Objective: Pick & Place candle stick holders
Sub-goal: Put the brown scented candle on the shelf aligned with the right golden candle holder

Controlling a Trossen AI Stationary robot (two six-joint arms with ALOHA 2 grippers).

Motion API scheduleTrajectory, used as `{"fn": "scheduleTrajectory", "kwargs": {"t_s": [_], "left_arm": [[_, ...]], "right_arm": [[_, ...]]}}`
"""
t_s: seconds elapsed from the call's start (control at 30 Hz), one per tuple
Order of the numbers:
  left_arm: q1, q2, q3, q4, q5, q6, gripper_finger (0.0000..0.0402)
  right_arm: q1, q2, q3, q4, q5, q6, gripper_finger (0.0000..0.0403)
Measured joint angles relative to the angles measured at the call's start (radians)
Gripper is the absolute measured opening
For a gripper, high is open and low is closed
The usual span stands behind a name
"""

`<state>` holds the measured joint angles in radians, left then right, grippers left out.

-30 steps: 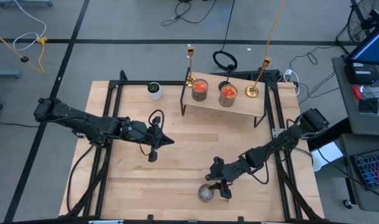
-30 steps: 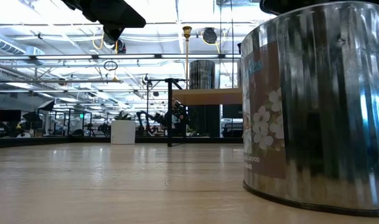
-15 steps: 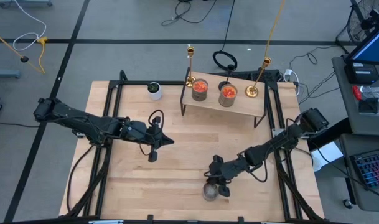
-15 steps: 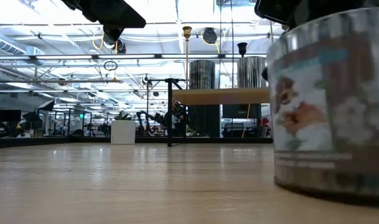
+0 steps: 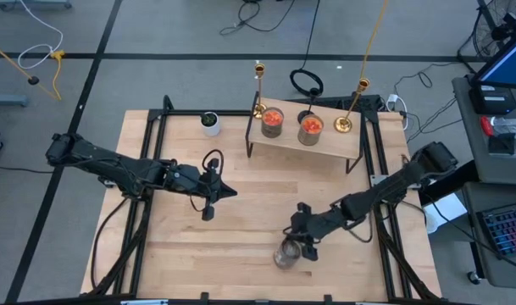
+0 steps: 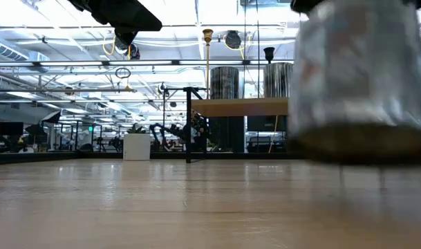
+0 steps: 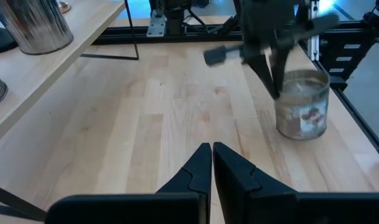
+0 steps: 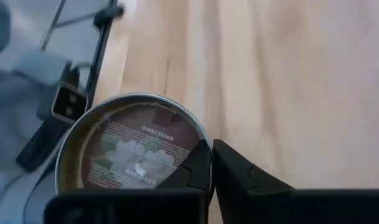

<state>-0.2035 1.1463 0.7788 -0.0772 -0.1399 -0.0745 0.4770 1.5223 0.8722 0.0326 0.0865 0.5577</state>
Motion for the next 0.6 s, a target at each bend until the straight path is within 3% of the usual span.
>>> {"fn": "scheduleTrajectory", "kwargs": {"t_s": [0.37,0.6], "left_arm": [[0.0,0.0,0.0,0.005,-0.001,0.017,0.0024],[0.0,0.0,0.0,0.012,-0.001,0.017,0.0024]], "right_arm": [[-0.002,-0.333,0.003,-0.36,0.255,0.017,0.0002],[-0.05,-0.53,0.003,-0.594,0.359,0.051,0.0001]]}}
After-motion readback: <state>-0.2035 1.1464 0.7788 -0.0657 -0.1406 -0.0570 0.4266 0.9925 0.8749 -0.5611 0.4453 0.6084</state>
